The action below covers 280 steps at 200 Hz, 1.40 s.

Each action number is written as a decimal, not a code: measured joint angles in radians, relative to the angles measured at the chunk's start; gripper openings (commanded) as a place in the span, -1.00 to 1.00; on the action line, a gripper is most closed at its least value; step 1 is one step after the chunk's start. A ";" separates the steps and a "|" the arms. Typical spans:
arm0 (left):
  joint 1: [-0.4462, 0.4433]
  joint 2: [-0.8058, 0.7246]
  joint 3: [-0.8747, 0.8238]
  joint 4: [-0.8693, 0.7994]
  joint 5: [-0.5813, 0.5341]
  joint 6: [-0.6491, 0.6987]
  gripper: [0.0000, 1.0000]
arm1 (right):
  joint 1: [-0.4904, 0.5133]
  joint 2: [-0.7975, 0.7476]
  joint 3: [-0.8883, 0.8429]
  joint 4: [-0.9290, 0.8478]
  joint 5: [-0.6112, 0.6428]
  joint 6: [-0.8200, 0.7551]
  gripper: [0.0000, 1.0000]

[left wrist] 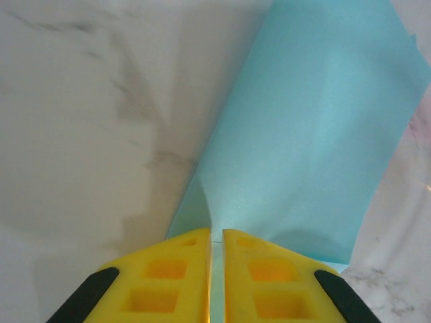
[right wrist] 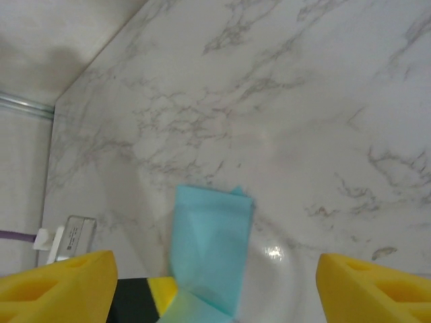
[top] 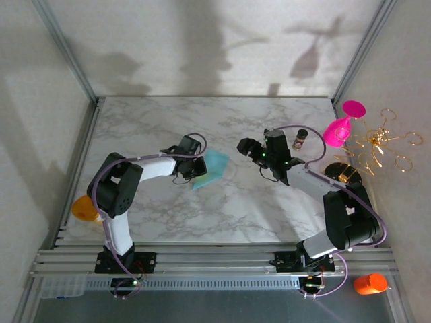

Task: Fold a paper plane with a square sheet of paper (pick it up from the middle)
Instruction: Fifth fold the wing at the center of the table.

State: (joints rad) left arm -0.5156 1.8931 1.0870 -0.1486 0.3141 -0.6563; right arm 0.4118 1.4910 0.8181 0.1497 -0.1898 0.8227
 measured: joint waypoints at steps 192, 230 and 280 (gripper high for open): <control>-0.026 -0.050 0.003 0.008 0.003 -0.044 -0.78 | 0.142 0.128 -0.040 0.012 -0.101 0.316 0.28; -0.026 -0.018 0.003 0.009 -0.011 -0.045 -0.81 | 0.151 0.139 -0.040 0.024 -0.120 0.331 0.23; -0.026 -0.001 -0.010 0.018 -0.039 -0.056 -0.83 | 0.175 0.181 -0.040 0.026 -0.129 0.354 0.17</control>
State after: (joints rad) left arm -0.5415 1.8919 1.0771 -0.1307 0.2752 -0.7124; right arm 0.5869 1.6718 0.7784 0.1753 -0.3191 1.1763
